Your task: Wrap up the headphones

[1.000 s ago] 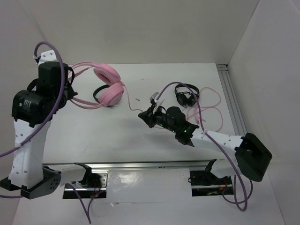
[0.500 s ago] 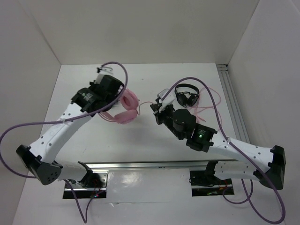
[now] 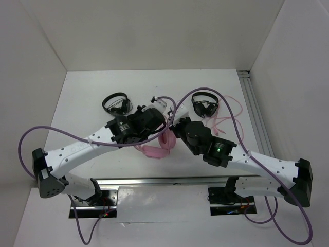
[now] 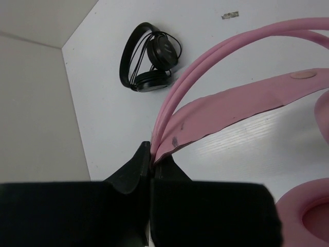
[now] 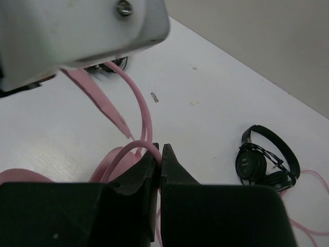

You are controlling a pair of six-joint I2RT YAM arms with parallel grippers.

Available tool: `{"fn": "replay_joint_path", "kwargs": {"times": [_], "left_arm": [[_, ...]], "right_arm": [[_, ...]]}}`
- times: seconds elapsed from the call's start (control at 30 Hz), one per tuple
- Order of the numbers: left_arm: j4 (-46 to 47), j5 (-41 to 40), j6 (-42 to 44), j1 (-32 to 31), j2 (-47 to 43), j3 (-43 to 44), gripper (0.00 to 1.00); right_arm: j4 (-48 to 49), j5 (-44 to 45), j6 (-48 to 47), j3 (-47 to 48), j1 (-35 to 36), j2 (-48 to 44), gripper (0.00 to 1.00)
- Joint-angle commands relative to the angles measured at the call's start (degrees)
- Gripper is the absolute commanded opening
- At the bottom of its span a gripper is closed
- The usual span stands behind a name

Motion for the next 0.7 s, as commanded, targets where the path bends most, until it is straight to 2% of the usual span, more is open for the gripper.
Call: {"fn": "replay_joint_path", "kwargs": {"times": [0.0,0.13,0.23,0.33,0.37,0.47,0.57,0.6,0.67], "left_arm": [[2.9,5.0,4.9,-1.7,-5.9,-1.6,0.0],[3.5,13.8,6.3,-2.5,-11.5,-2.8,0.0],[3.6,18.8,7.7,-2.5,-15.6,-3.3,0.0],[3.6,26.9,8.2,-2.5,-17.6,-2.5,0.0],[3.6,30.2,8.2,-2.5,-17.6,-2.0,0.0],[3.6,33.7,8.2,-2.5,-17.6,0.6,0.0],[3.6,33.2,6.1,-2.5,-18.2,4.3,0.0],[3.6,32.1,4.9,-2.5,-18.2,5.5,0.0],[2.1,27.3,2.3,-2.5,-17.6,10.4,0.0]], "right_arm": [[4.2,4.9,-2.0,-0.4,0.4,-1.6,0.01],[6.7,6.9,-2.0,-1.8,-0.2,-2.8,0.02],[8.5,5.1,-1.4,-4.0,-1.5,-4.3,0.05],[10.6,-4.7,0.0,-5.9,-4.0,-6.5,0.08],[11.9,-10.5,0.0,-6.5,-4.6,-7.1,0.12],[13.2,-18.0,1.4,-7.0,-7.4,-6.2,0.16],[13.8,-29.3,4.2,-6.5,-10.6,-3.9,0.25],[14.7,-32.1,6.5,-6.5,-11.4,-3.3,0.42],[16.7,-40.1,9.3,-6.5,-13.9,-0.8,0.5]]}}
